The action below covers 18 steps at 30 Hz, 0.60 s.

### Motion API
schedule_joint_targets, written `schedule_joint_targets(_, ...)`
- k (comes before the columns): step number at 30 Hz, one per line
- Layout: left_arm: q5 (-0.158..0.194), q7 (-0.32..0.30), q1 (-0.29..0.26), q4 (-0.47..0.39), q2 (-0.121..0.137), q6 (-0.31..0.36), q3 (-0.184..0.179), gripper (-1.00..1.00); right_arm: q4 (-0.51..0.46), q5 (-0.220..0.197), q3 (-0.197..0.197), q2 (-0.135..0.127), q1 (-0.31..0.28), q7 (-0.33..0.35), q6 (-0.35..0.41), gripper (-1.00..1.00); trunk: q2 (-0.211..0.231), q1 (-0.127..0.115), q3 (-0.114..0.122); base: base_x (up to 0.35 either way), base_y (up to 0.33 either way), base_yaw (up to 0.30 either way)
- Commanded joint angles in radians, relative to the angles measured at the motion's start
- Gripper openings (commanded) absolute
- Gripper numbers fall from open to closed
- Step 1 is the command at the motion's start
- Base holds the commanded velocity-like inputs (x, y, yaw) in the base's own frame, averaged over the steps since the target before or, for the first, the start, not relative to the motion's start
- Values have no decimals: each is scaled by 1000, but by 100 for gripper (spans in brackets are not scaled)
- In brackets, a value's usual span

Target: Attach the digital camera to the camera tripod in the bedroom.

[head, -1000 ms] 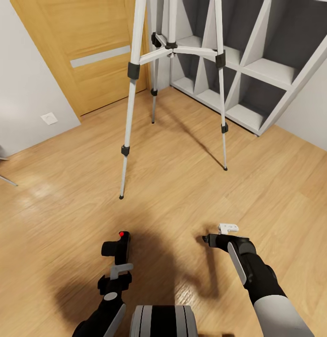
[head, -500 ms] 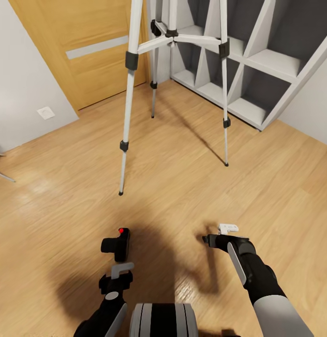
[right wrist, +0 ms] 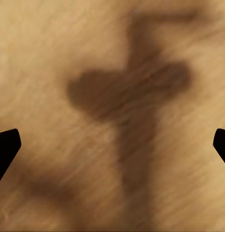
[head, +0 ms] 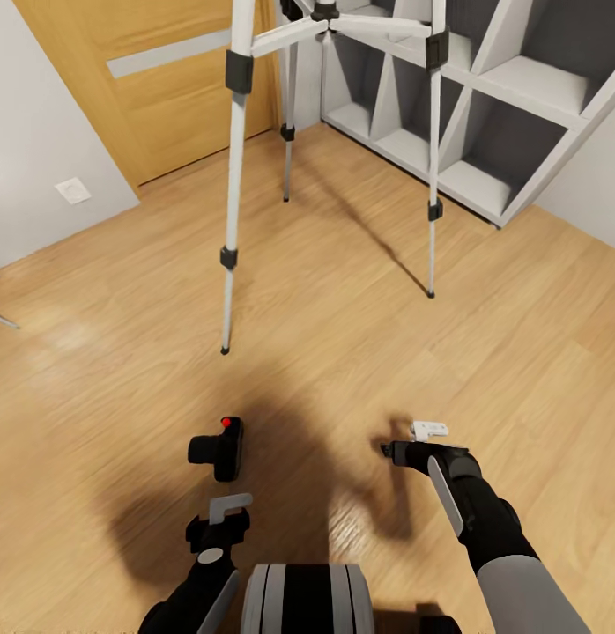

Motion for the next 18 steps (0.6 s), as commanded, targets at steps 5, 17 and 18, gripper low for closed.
schedule_joint_targets(5,5,8,0,-5,2,5,-4,100,-2,-5,-1,0,0,1,5,100,-1,2,-20,0,0,0)
schedule_joint_targets(17,3,10,0,-33,6,2,-2,100,-2,-5,-1,0,0,1,5,100,-2,3,-28,0,0,0)
schedule_joint_targets(18,3,9,0,-33,7,2,-1,100,-2,-5,-1,0,0,1,5,100,-2,3,-28,0,0,0)
